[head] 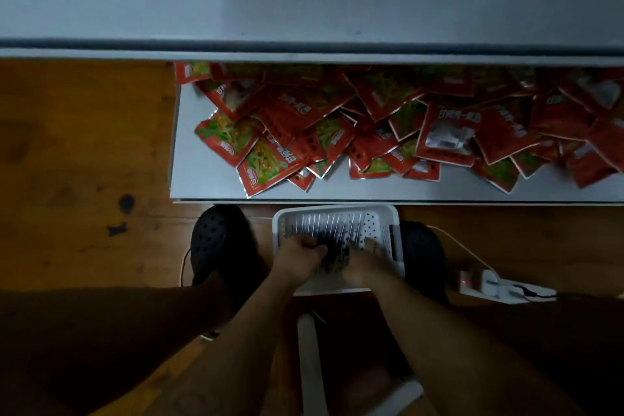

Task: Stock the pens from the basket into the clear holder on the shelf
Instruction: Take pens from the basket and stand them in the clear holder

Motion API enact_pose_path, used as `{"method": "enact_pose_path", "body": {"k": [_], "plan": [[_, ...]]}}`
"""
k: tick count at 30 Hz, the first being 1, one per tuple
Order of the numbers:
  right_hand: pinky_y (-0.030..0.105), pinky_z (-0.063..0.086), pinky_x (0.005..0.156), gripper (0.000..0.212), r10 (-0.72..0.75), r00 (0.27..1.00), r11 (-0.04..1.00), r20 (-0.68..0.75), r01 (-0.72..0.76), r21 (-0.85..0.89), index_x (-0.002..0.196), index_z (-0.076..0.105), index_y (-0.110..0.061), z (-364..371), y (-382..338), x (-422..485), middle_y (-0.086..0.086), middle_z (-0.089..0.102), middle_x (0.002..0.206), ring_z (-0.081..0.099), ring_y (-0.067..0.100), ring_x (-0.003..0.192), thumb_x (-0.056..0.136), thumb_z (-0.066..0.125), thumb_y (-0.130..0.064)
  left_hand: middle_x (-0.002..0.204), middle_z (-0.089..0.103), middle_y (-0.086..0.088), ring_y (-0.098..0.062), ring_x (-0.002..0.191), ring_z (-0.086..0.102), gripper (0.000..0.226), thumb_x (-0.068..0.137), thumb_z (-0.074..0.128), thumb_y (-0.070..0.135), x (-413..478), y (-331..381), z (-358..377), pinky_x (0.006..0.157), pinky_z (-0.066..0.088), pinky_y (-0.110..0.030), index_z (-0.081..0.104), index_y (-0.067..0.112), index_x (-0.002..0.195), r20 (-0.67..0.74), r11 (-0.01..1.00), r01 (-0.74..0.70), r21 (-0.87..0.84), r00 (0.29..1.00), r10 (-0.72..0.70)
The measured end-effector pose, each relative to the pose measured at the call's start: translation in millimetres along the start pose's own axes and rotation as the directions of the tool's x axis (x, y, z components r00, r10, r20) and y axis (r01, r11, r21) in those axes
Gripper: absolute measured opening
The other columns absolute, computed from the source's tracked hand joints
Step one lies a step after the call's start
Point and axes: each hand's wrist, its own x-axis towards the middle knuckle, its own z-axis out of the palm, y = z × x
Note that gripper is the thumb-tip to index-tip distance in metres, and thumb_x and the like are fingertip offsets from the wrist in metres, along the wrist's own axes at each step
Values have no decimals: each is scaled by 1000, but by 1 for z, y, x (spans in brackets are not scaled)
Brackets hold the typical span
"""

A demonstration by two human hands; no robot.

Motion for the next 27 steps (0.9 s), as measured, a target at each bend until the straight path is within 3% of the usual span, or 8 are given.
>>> {"method": "enact_pose_path", "body": {"k": [4,7,9,12,16,19,22,27], "plan": [[40,29,113,55,9,997,995,82,-17,94,149,30,-9,-3,-15,11,15,-2,160,20,36,143,98,43,-26,102,66,-8,-20,93,61,26,91,64,20,5,0,-3,77,45,-24,61,9,115,-63,999,-1,-37,998,-1],[35,43,100,49,28,997,978,79,-44,202,143,37,-3,-10,-19,18,22,23,153,43,36,128,98,43,-22,93,65,-6,-13,76,58,13,92,62,18,6,2,-5,67,46,-21,63,10,103,-87,996,-19,-87,996,11],[31,47,82,34,30,999,963,45,-41,267,125,53,1,-16,-16,14,21,51,124,56,31,107,97,43,-16,87,64,-6,-10,67,56,13,92,62,16,3,5,-6,54,44,-13,64,6,100,-102,991,-35,-130,995,22],[34,52,73,16,17,998,933,-59,6,361,85,61,-2,-22,-12,4,19,59,96,60,28,86,92,47,-6,83,65,-5,-12,67,58,9,90,64,16,-8,13,-13,56,45,-19,61,10,97,-136,980,-66,-187,990,41],[28,49,78,28,22,989,851,-145,57,522,64,52,-22,-34,-10,-28,-1,56,75,55,18,85,91,59,-14,73,63,-7,-16,59,56,9,90,63,17,-30,27,-22,55,45,-26,60,10,96,-140,964,-111,-242,987,79],[39,56,74,16,-12,992,693,-124,98,714,84,56,-14,-40,-10,-67,12,60,82,58,23,79,87,61,1,73,62,-5,-16,62,55,9,89,63,19,-56,35,-26,59,44,-26,62,11,94,-147,953,-162,-256,981,128],[36,57,64,30,-117,991,485,-70,119,867,115,52,-8,-45,-17,-108,14,64,90,65,25,74,89,56,7,80,64,-4,-18,69,57,6,87,64,20,-85,42,-28,65,47,-30,63,15,90,-150,942,-220,-252,971,187],[40,59,70,16,-284,932,354,-226,321,878,103,59,-6,-69,-29,-160,17,69,92,69,31,80,91,55,4,88,66,-5,-18,78,61,13,88,65,21,-132,66,-45,72,47,-28,62,14,98,-206,909,-360,-210,925,319]]}}
